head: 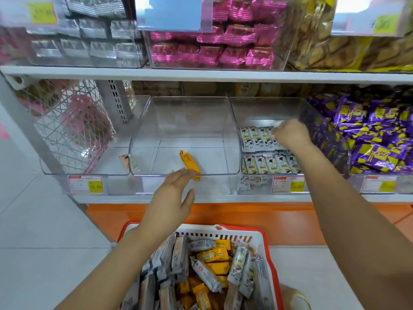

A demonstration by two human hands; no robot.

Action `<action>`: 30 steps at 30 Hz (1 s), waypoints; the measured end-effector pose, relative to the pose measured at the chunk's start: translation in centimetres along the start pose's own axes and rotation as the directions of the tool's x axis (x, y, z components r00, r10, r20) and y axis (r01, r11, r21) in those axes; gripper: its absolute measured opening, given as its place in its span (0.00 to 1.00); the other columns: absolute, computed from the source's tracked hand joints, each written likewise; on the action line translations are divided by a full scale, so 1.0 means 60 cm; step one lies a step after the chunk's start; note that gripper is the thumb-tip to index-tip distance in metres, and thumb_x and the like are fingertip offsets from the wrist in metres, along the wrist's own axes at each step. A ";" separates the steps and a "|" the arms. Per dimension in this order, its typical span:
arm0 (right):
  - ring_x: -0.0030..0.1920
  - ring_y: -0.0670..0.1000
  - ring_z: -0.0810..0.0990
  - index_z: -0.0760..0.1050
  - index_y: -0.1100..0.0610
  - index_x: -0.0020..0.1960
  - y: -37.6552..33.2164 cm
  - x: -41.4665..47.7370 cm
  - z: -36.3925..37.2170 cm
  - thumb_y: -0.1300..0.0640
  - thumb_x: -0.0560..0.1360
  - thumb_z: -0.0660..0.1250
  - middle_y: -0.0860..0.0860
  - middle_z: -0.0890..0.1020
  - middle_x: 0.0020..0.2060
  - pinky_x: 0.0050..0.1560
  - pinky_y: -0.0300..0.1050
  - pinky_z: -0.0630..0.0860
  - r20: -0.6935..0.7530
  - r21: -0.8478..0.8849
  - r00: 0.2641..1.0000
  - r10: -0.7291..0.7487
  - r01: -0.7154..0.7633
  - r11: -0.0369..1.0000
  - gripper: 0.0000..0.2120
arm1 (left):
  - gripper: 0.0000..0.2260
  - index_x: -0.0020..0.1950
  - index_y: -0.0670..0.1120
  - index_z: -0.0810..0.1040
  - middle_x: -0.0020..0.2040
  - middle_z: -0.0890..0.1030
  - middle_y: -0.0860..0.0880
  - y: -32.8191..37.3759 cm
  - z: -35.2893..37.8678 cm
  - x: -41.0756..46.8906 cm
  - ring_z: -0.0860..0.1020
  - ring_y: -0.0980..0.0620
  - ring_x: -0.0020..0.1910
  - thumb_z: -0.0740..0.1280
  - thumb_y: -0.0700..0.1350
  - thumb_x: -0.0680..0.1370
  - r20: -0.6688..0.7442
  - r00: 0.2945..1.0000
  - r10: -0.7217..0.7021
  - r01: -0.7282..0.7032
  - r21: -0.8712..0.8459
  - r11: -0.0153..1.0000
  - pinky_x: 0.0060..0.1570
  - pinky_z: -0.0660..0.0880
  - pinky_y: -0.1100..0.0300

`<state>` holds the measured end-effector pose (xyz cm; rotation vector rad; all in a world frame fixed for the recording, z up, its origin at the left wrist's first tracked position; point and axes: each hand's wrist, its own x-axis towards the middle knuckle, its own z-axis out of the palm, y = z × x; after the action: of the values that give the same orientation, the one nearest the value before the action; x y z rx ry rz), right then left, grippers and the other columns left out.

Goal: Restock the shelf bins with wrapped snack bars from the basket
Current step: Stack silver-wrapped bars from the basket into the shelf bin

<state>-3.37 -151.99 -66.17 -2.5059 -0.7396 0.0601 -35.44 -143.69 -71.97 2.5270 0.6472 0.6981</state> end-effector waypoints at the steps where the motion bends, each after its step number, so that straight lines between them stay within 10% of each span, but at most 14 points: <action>1: 0.48 0.60 0.79 0.79 0.65 0.45 -0.007 -0.019 -0.010 0.54 0.77 0.61 0.61 0.80 0.43 0.42 0.43 0.68 -0.058 0.064 0.998 -0.004 0.007 0.998 0.14 | 0.17 0.69 0.48 0.72 0.66 0.71 0.56 0.003 -0.002 -0.007 0.64 0.63 0.65 0.61 0.45 0.80 -0.007 1.000 0.009 -0.009 -0.022 1.000 0.64 0.52 0.77; 5: 0.34 0.54 0.69 0.73 0.70 0.37 -0.052 -0.142 -0.042 0.53 0.78 0.63 0.59 0.70 0.33 0.32 0.45 0.63 -0.062 0.217 0.986 -0.152 0.162 0.963 0.20 | 0.08 0.54 0.45 0.79 0.50 0.78 0.53 0.006 -0.010 -0.039 0.74 0.59 0.48 0.62 0.43 0.79 -0.054 0.999 0.002 -0.005 -0.058 0.998 0.48 0.68 0.67; 9: 0.31 0.52 0.71 0.73 0.62 0.33 -0.070 -0.261 0.003 0.49 0.78 0.65 0.56 0.74 0.30 0.33 0.42 0.67 0.291 0.277 0.907 -0.306 0.226 0.934 0.20 | 0.07 0.42 0.47 0.75 0.39 0.78 0.49 -0.039 -0.008 -0.075 0.77 0.49 0.39 0.61 0.43 0.79 0.256 0.945 -0.206 0.159 0.192 0.968 0.37 0.70 0.58; 15: 0.40 0.51 0.80 0.79 0.61 0.48 -0.063 -0.359 0.220 0.47 0.79 0.63 0.55 0.83 0.42 0.47 0.48 0.78 0.786 0.198 0.595 -0.165 0.010 0.980 0.17 | 0.16 0.62 0.43 0.73 0.60 0.75 0.48 -0.095 0.000 -0.152 0.74 0.48 0.58 0.57 0.51 0.81 0.565 0.632 -0.530 0.232 0.515 0.825 0.58 0.70 0.55; 19: 0.41 0.50 0.76 0.71 0.61 0.66 -0.057 -0.413 0.324 0.43 0.78 0.62 0.51 0.75 0.40 0.44 0.44 0.74 0.872 0.032 0.487 0.054 -0.167 0.985 0.25 | 0.12 0.60 0.39 0.71 0.49 0.72 0.45 -0.111 0.009 -0.188 0.72 0.51 0.42 0.57 0.45 0.81 0.707 0.393 -0.588 0.198 0.560 0.805 0.39 0.68 0.61; 23: 0.69 0.56 0.69 0.53 0.62 0.77 -0.066 -0.439 0.377 0.46 0.79 0.62 0.55 0.63 0.74 0.63 0.46 0.71 0.860 0.110 0.488 0.150 -0.465 0.878 0.35 | 0.10 0.39 0.45 0.66 0.35 0.66 0.49 -0.097 0.013 -0.193 0.65 0.54 0.31 0.58 0.44 0.81 0.705 0.395 -0.588 0.248 0.535 0.808 0.29 0.61 0.62; 30: 0.68 0.59 0.70 0.64 0.61 0.73 -0.084 -0.442 0.389 0.51 0.79 0.63 0.57 0.67 0.71 0.64 0.55 0.73 0.829 0.219 0.504 0.242 -0.691 0.689 0.26 | 0.17 0.33 0.46 0.63 0.31 0.64 0.48 -0.087 0.033 -0.189 0.62 0.52 0.27 0.59 0.47 0.81 0.763 0.364 -0.535 0.177 0.507 0.844 0.29 0.61 0.60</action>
<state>-32.71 -151.09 -86.51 -1.9643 -0.1642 1.4147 -44.66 -146.18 -80.27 2.3943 0.8958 -1.0046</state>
